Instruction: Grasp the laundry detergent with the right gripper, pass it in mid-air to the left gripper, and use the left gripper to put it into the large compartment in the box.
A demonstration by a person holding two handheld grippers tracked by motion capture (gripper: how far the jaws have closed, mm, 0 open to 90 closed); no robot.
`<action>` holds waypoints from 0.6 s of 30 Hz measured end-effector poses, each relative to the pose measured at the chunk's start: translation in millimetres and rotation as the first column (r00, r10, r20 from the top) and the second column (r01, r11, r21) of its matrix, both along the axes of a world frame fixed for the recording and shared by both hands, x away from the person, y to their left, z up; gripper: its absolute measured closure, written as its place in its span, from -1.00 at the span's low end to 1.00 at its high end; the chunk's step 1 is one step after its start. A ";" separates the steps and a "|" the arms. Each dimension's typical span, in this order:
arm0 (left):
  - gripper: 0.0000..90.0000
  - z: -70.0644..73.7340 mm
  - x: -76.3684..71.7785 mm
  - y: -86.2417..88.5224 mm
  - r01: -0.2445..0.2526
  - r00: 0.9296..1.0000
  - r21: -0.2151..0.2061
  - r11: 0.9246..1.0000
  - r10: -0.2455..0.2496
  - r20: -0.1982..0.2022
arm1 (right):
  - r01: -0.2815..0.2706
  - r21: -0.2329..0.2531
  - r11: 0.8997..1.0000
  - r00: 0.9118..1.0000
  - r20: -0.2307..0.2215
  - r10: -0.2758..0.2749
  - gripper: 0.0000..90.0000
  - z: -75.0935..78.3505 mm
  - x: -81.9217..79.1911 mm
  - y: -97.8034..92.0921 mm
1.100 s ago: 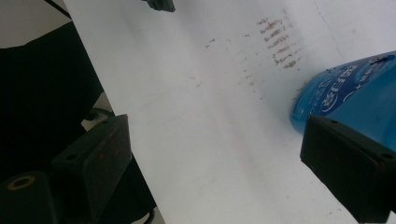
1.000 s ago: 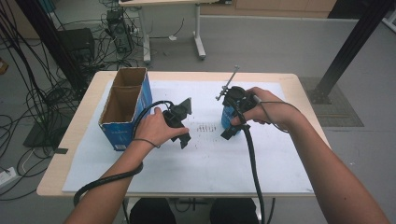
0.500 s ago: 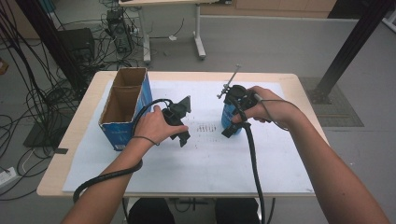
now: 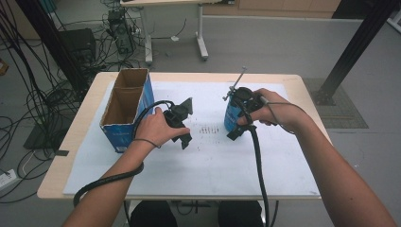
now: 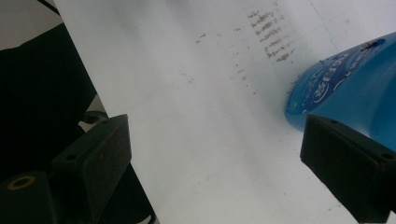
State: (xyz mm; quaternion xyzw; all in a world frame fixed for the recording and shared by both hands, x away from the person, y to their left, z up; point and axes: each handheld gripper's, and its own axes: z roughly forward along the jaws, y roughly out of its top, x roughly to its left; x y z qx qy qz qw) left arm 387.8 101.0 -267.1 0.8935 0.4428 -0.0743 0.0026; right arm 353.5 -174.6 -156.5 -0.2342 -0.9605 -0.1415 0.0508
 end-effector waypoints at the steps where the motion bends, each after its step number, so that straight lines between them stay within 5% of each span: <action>1: -0.86 0.2 0.1 0.1 0.002 1.000 0.001 1.000 -0.002 -0.001 | 0.003 -0.002 1.000 1.000 0.000 -0.003 -0.81 0.0 -0.2 -0.2; 18: -0.87 1.6 -1.6 -0.7 0.009 1.000 0.002 1.000 -0.009 -0.001 | 0.075 -0.023 0.997 0.997 0.006 -0.075 -0.82 -0.6 -6.8 -13.5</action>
